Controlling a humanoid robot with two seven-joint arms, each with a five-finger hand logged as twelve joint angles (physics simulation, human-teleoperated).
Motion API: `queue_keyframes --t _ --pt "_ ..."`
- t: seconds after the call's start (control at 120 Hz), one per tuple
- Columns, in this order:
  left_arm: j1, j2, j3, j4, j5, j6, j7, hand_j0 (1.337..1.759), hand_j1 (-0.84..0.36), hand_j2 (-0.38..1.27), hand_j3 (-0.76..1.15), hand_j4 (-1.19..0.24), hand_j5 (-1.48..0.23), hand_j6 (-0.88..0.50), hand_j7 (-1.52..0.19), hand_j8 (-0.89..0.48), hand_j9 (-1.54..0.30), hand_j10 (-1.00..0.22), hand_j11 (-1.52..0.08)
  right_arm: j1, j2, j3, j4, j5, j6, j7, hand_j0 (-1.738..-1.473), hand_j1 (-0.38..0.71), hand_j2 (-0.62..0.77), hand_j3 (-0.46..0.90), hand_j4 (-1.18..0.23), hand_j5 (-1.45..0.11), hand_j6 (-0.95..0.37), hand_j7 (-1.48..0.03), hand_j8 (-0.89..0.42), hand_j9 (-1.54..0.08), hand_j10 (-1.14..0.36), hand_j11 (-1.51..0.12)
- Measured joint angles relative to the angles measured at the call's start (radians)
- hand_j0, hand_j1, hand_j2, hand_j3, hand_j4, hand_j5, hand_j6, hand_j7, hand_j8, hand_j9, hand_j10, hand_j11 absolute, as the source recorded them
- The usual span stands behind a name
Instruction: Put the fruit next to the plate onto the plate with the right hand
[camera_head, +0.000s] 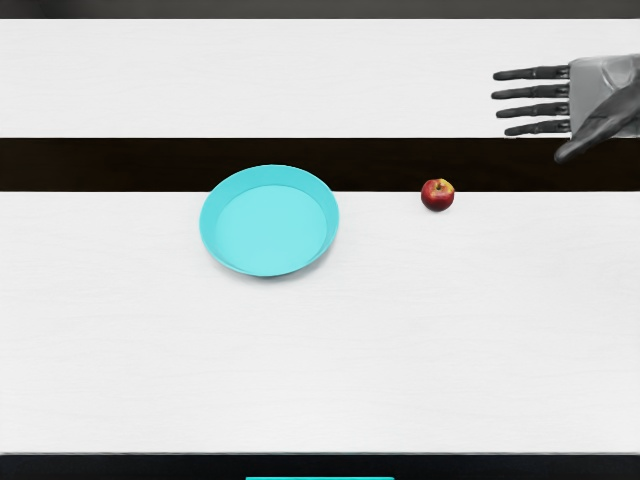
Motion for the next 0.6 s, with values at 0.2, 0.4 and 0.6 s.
queue_keyframes --t 0.2,0.4,0.6 --pt "0.0 0.0 0.0 0.0 0.0 0.0 0.0 1.658 0.07 0.05 0.0 -0.23 -0.3 -0.23 -0.3 -0.23 -0.3 -0.23 -0.3 0.012 0.047 0.002 0.048 -0.076 0.003 -0.007 -1.658 -0.29 -0.01 0.0 -0.04 -0.06 -0.04 -0.06 -0.04 -0.06 -0.04 -0.06" --pt "0.0 0.0 0.0 0.0 0.0 0.0 0.0 1.658 0.07 0.05 0.0 -0.23 -0.3 -0.23 -0.3 -0.23 -0.3 -0.23 -0.3 0.118 0.091 -0.036 0.195 -0.263 -0.132 -0.038 -1.658 -0.29 -0.01 0.0 -0.04 -0.06 -0.04 -0.06 -0.04 -0.06 -0.04 -0.06" --pt "0.0 0.0 0.0 0.0 0.0 0.0 0.0 1.658 0.07 0.05 0.0 -0.23 -0.3 -0.23 -0.3 -0.23 -0.3 -0.23 -0.3 0.179 0.15 -0.084 0.347 -0.381 -0.579 -0.044 -1.658 -0.3 -0.01 0.0 -0.05 -0.06 -0.05 -0.06 -0.05 -0.06 -0.05 -0.06"
